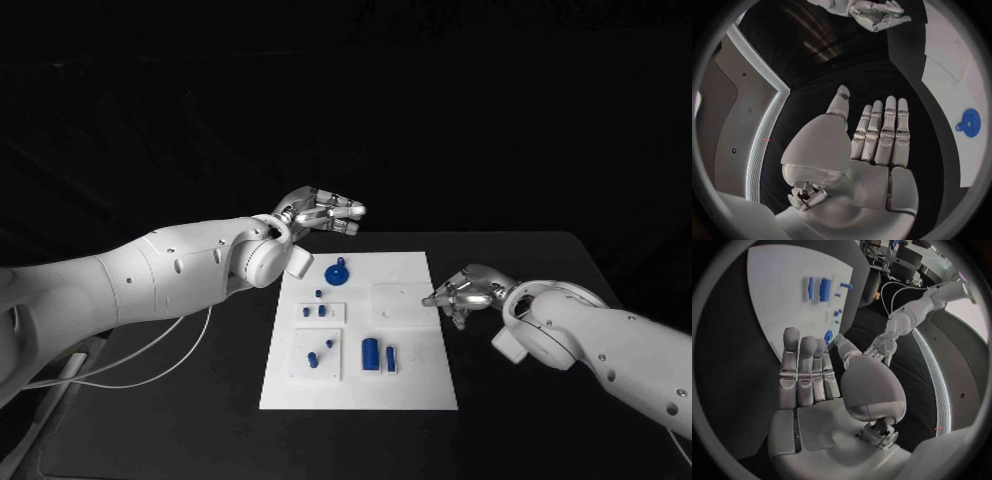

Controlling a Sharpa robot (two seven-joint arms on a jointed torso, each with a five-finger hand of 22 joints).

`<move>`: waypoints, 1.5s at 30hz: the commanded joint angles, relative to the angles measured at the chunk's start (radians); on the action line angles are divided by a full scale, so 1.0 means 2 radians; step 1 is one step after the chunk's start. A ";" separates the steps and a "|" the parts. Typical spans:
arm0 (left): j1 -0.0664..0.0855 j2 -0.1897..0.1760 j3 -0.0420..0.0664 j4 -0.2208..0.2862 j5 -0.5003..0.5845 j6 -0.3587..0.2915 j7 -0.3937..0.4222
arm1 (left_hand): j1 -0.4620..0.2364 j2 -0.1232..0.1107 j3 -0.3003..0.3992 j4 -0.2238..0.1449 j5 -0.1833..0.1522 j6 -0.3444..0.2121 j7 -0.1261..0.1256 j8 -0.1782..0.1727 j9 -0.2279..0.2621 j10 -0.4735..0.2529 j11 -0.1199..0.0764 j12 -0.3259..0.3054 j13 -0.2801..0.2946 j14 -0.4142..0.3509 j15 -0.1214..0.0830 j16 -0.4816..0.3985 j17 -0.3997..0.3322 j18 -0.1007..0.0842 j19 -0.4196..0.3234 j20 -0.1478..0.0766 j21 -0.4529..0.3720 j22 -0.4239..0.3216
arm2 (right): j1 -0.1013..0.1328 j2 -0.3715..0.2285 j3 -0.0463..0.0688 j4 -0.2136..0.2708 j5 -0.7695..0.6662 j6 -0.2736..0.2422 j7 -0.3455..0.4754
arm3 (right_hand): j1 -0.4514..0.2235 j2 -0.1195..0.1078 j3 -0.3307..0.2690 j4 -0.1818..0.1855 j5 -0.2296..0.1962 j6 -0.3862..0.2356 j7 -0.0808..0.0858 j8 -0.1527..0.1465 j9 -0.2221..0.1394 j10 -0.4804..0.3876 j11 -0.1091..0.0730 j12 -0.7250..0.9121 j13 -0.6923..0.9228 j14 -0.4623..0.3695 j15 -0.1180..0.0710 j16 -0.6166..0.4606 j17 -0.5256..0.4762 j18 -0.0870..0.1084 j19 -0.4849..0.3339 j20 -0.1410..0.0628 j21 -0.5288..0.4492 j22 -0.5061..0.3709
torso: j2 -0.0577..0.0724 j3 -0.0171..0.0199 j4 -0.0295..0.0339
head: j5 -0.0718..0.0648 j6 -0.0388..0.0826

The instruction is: Assemble the parts on the task board

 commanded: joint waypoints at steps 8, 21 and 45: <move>-0.003 0.016 0.000 -0.048 0.048 -0.005 0.032 | 0.004 0.013 -0.005 -0.010 0.003 -0.002 -0.006 0.000 0.000 -0.014 -0.002 -0.001 0.000 -0.019 -0.001 -0.002 -0.003 -0.001 -0.004 0.004 0.000 -0.002 | 0.011 0.020 0.052 -0.110 0.188 -0.031 0.173 | 0.003 0.003 0.072 -0.024 0.016 -0.073 0.025 0.004 -0.006 0.018 0.048 -0.273 -0.447 -0.023 0.064 -0.326 -0.318 0.017 -0.120 0.071 -0.101 -0.350 | -0.030 -0.0057 -0.0207 | 0.001 0.034; -0.016 0.043 0.000 -0.095 0.072 0.005 0.032 | 0.000 0.010 -0.002 -0.010 0.004 -0.048 -0.009 -0.002 -0.002 -0.056 -0.002 -0.002 -0.001 -0.062 0.007 -0.003 -0.005 0.017 -0.016 0.023 -0.009 -0.004 | 0.015 0.038 0.069 -0.184 0.246 -0.030 0.216 | 0.009 0.013 0.033 -0.014 0.021 -0.131 0.026 -0.002 -0.010 -0.079 0.076 -0.280 -0.446 -0.130 0.098 -0.326 -0.448 0.036 -0.183 0.128 -0.100 -0.583 | -0.049 -0.0086 -0.0230 | 0.009 0.047; -0.086 -0.007 0.032 0.134 0.096 -0.245 0.084 | -0.653 -0.009 0.062 0.031 -0.048 -0.506 -0.072 -0.032 -0.032 -0.561 -0.064 -0.031 -0.029 -0.577 -0.062 -0.032 -0.036 -0.019 -0.481 -0.055 -0.074 -0.042 | 0.006 -0.050 -0.025 0.073 0.411 -0.270 0.307 | -0.594 0.009 -0.067 0.036 -0.105 -0.580 -0.038 -0.030 -0.039 -0.592 0.003 -0.309 -0.475 -0.656 0.029 -0.356 -0.477 -0.034 -0.663 0.037 -0.137 -0.617 | -0.066 -0.0202 0.0613 | -0.090 0.045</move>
